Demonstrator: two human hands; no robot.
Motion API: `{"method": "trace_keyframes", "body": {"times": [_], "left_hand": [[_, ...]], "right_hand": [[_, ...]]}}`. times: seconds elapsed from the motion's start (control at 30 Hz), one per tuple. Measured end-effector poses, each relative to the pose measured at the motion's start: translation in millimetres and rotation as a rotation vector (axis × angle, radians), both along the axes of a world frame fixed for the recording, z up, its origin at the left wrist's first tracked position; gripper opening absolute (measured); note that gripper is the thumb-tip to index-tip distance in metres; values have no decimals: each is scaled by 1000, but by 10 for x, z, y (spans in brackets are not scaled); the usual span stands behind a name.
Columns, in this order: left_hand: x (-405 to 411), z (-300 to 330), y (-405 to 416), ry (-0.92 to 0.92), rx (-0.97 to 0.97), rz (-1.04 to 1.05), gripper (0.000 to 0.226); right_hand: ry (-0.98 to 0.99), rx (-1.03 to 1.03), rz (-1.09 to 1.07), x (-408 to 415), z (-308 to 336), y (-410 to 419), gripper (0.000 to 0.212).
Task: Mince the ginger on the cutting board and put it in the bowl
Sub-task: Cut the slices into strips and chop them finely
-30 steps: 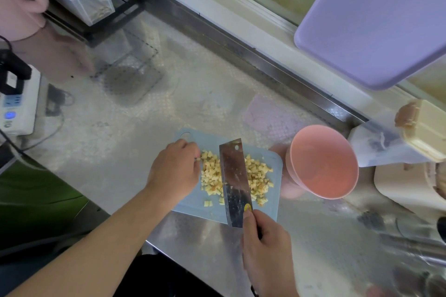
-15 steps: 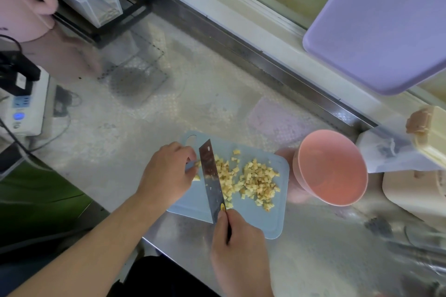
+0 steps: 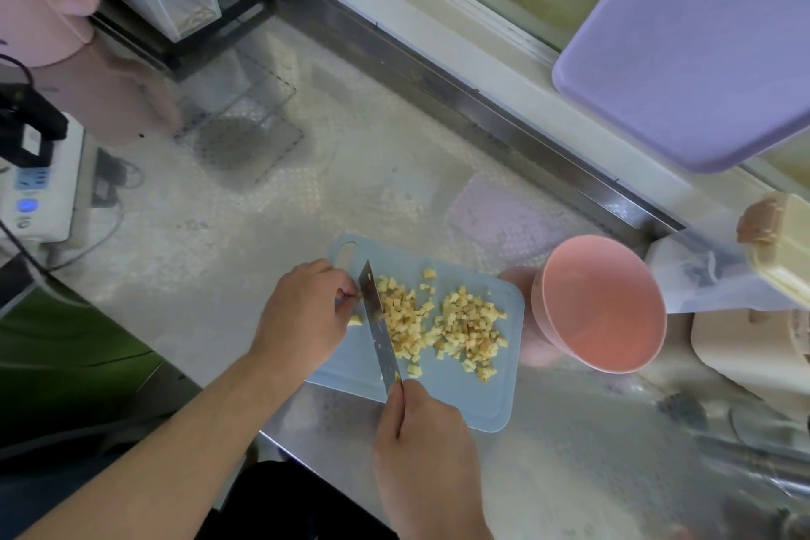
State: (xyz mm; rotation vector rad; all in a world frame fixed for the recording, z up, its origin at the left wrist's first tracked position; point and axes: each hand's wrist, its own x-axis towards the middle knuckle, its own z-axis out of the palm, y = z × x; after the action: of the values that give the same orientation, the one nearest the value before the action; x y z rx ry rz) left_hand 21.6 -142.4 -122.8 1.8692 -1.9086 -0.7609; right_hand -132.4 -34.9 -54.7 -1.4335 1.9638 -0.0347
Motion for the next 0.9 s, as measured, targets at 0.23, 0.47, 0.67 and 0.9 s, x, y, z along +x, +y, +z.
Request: {"method": "trace_keyframes", "body": {"times": [0.23, 0.47, 0.67, 0.9], "left_hand": [[-15, 17, -31, 12, -22, -41, 4], [3, -17, 23, 48, -9, -5, 4], [-32, -14, 16, 48, 3, -12, 4], [-60, -34, -13, 47, -24, -18, 6]], "right_hand": [[-25, -9, -102, -70, 0, 36, 39], [-49, -31, -108, -56, 23, 13, 41], [2, 23, -71, -6, 54, 12, 36], [-5, 11, -45, 84, 58, -97, 34]]}}
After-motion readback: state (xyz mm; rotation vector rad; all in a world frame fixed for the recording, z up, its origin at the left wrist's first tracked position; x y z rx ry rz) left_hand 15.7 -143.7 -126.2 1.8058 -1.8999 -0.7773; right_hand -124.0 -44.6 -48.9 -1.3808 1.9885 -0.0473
